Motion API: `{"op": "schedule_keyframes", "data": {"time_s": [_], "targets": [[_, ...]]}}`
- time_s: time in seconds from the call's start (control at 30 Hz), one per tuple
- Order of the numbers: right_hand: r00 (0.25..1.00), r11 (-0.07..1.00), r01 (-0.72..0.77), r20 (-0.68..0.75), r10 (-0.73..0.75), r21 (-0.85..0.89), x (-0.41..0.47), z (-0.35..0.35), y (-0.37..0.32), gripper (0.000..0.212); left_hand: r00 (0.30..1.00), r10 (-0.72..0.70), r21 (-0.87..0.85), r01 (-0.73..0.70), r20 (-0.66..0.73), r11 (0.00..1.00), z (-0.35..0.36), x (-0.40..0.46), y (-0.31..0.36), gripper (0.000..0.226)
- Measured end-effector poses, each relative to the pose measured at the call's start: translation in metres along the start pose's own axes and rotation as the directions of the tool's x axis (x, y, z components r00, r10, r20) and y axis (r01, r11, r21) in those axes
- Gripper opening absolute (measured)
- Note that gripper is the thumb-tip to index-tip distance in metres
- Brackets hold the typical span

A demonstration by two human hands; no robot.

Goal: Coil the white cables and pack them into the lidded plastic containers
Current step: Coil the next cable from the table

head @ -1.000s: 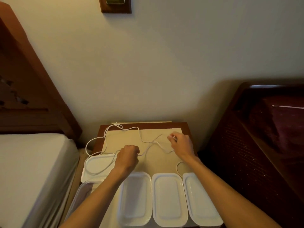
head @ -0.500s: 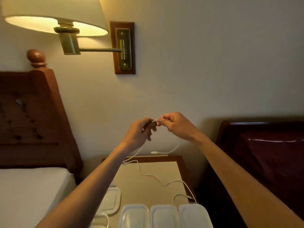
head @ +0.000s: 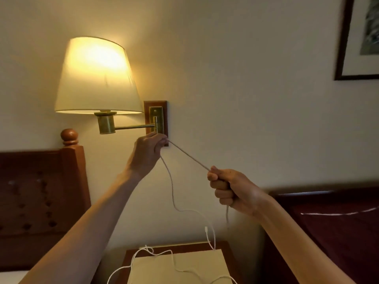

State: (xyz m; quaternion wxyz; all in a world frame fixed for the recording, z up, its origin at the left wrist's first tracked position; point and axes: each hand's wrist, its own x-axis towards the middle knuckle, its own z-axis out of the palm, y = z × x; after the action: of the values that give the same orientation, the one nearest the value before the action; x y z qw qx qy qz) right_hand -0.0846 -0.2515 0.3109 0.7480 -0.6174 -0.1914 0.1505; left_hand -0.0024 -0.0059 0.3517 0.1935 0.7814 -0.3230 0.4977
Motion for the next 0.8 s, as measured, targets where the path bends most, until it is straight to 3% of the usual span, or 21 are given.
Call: {"op": "schedule_keyframes", "data": {"time_s": [0.13, 0.27, 0.37, 0.47, 0.53, 0.57, 0.63, 0.67, 0.73, 0.8], "targets": [[1.0, 1.0, -0.006, 0.021, 0.006, -0.001, -0.016, -0.004, -0.014, 0.036, 1.0, 0.019, 0.057, -0.017, -0.023, 0.998, -0.015, 0.006, -0.005, 0.015], [0.998, 0.991, 0.062, 0.006, -0.063, 0.115, -0.028, -0.004, -0.035, 0.03, 0.999, 0.011, 0.069, -0.009, -0.032, 0.998, -0.023, 0.01, -0.006, 0.013], [0.985, 0.955, 0.175, -0.033, -0.172, 0.24, -0.034, -0.002, -0.054, 0.032, 0.999, -0.04, -0.004, 0.04, 0.013, 0.999, -0.021, 0.009, -0.002, 0.014], [0.96, 0.934, 0.273, -0.124, -0.25, 0.23, -0.035, -0.005, -0.07, 0.036, 0.977, -0.145, -0.22, 0.178, 0.155, 0.959, -0.017, 0.005, 0.008, 0.018], [0.948, 0.953, 0.283, -0.182, -0.261, 0.109, -0.037, -0.012, -0.075, 0.038, 0.98, -0.104, -0.252, 0.145, 0.17, 0.957, -0.021, 0.003, 0.008, 0.019], [0.939, 0.962, 0.265, -0.212, -0.271, -0.059, -0.038, -0.017, -0.072, 0.038, 0.987, -0.045, -0.204, 0.076, 0.156, 0.976, -0.026, 0.002, 0.002, 0.021], [0.93, 0.87, 0.153, -0.229, -0.287, -0.469, -0.04, -0.022, -0.06, 0.037, 0.982, 0.073, -0.075, -0.061, 0.175, 0.995, -0.038, 0.001, -0.013, 0.031], [0.941, 0.804, 0.091, -0.214, -0.263, -0.588, -0.04, -0.024, -0.052, 0.036, 0.976, 0.102, -0.019, -0.101, 0.192, 0.995, -0.043, 0.001, -0.019, 0.036], [0.962, 0.748, 0.029, -0.185, -0.202, -0.663, -0.038, -0.022, -0.039, 0.037, 0.977, 0.118, 0.053, -0.129, 0.176, 0.99, -0.045, 0.001, -0.025, 0.038], [0.968, 0.759, 0.017, -0.181, -0.176, -0.65, -0.036, -0.018, -0.037, 0.039, 0.987, 0.101, 0.075, -0.111, 0.121, 0.991, -0.043, 0.004, -0.022, 0.035]]}}
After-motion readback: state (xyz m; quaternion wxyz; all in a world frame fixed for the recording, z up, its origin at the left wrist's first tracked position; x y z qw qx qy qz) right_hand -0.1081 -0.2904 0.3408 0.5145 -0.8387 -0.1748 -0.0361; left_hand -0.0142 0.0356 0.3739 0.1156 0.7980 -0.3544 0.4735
